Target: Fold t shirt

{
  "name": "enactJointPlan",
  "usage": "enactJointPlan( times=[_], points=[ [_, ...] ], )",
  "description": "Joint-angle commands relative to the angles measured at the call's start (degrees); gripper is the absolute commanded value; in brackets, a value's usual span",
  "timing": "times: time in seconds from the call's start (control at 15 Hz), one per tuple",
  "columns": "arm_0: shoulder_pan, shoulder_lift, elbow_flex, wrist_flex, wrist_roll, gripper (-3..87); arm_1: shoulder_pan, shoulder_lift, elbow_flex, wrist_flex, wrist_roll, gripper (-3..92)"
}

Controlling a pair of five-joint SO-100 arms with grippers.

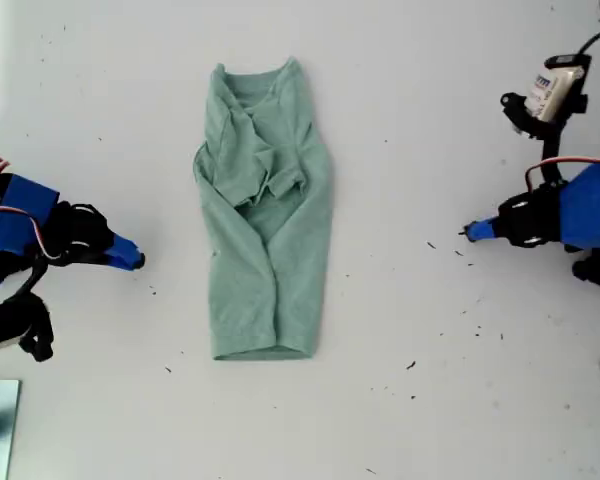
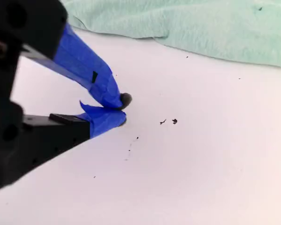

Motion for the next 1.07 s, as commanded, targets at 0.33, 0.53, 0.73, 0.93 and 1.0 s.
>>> enactJointPlan(
  times=[0.33, 0.53, 0.73, 0.93, 1.0],
  points=[
    [9.4, -52.03, -69.35, 13.18, 4.39, 29.5, -15.64, -70.22, -78.22, 1.58, 7.38, 29.6],
    [11.87, -79.45, -93.69, 15.73, 8.09, 30.7, -20.83, -102.3, -110.92, 7.56, 9.76, 28.2],
    [13.54, -91.58, -100.99, 16.79, 6.68, 32.5, -22.85, -116.02, -120.94, 7.91, 12.92, 26.9],
    [13.71, -92.64, -100.81, 21.09, 4.92, 32.9, -22.85, -120.94, -122.78, 6.06, 12.57, 26.5],
    [13.54, -92.64, -100.55, 22.24, 4.57, 33.2, -22.76, -121.64, -122.87, 5.54, 12.39, 26.4]
  ],
)
